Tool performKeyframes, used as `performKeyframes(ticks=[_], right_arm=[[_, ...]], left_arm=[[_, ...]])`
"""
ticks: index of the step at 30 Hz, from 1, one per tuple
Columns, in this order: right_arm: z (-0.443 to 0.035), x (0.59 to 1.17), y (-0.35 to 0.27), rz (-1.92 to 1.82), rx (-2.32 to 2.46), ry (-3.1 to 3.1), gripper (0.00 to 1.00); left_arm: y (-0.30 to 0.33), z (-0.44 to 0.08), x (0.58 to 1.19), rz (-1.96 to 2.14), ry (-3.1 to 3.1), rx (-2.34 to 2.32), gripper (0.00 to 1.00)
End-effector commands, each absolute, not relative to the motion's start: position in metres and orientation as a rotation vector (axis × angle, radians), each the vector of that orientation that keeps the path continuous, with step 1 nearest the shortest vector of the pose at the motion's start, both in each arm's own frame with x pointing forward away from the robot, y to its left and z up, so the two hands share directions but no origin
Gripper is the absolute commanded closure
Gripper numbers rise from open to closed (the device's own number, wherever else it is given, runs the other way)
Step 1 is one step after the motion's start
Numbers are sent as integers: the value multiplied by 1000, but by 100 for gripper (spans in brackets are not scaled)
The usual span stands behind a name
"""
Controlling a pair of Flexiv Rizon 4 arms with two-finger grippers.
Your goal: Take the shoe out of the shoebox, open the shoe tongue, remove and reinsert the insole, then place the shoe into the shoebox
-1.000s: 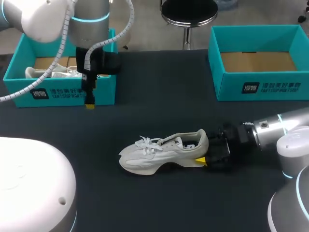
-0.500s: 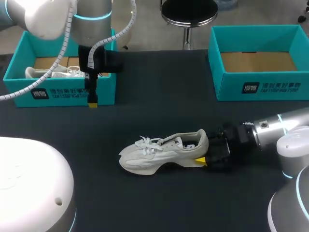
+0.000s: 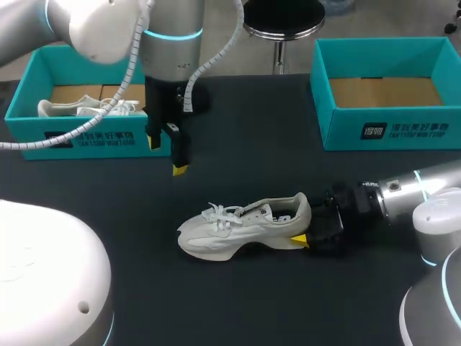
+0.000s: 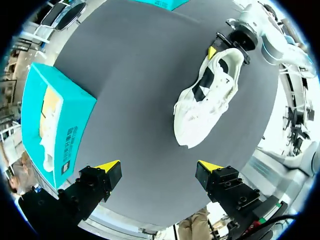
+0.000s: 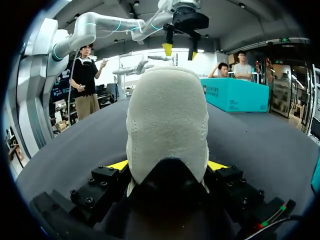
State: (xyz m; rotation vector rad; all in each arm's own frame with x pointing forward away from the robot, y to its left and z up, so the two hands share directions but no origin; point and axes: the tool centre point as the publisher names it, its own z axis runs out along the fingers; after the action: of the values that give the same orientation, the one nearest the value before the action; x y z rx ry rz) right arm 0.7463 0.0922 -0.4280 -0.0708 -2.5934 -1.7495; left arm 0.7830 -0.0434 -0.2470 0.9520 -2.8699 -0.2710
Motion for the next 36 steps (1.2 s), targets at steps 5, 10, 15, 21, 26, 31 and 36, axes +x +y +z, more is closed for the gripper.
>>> performKeyframes(ticks=[5,10,15,21,26,31,36], right_arm=[[-434,746,97,-1747,-73,-2596,100],[-434,746,97,-1747,-73,-2596,100],[-434,746,97,-1747,-73,-2596,100],[-434,746,97,-1747,-73,-2596,100],[-434,746,97,-1747,-73,-2596,100],[-434,746,97,-1747,-73,-2596,100],[-434,746,97,-1747,-73,-2596,100]], left_arm=[[-76,-262,763,-332,-2364,2050,0],[-95,-265,742,-358,-2417,1968,0],[-95,-265,742,-358,-2417,1968,0],[-95,-265,742,-358,-2417,1968,0],[-95,-265,742,-358,-2417,1968,0],[-104,-266,736,-301,-2438,2032,0],[-125,-268,728,-242,-2450,2108,0]])
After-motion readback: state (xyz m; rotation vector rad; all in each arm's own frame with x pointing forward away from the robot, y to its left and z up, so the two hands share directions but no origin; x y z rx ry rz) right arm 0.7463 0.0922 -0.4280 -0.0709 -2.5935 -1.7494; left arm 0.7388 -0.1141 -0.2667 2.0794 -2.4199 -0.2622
